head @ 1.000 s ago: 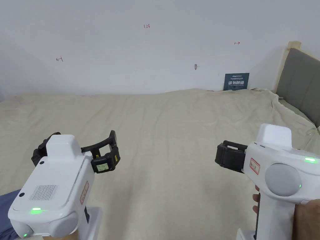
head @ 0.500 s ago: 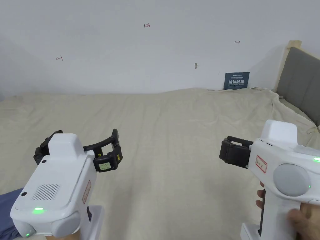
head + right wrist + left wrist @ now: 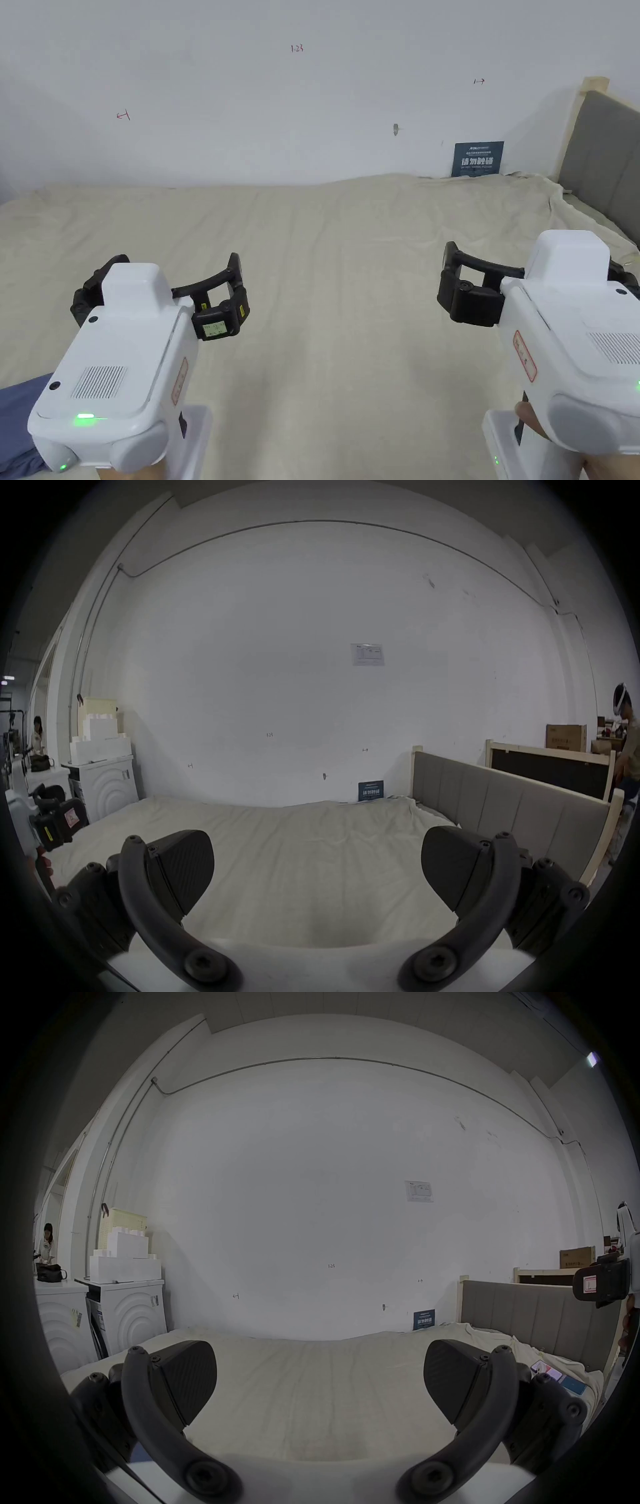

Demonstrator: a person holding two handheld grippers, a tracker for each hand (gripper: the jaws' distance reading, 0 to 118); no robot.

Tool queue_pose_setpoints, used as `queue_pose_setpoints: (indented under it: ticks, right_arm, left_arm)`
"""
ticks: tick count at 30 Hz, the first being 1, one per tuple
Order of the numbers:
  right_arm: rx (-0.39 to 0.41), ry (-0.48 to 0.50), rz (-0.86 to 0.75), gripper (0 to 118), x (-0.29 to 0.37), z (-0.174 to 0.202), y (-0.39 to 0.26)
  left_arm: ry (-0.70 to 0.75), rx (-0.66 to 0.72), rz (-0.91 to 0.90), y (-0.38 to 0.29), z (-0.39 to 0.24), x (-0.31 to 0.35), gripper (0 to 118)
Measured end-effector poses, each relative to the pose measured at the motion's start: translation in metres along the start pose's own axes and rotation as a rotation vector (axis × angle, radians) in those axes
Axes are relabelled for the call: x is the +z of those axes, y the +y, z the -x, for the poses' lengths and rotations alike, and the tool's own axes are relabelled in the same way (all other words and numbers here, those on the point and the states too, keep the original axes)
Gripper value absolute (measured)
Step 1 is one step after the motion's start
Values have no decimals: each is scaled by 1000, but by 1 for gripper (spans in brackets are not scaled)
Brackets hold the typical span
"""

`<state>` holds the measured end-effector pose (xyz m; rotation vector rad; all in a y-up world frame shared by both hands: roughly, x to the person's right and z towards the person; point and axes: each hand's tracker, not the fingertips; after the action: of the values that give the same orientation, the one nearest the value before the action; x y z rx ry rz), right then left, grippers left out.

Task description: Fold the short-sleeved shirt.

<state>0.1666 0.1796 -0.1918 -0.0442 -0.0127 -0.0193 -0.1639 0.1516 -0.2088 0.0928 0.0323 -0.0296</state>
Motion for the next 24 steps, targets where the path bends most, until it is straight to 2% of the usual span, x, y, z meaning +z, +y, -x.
queue_pose_setpoints:
  ticks: [24]
  right_arm:
    - [16,-1,-19,118,2,-7,3]
  left_arm:
    - [9,10,-12,1,2,1,118]
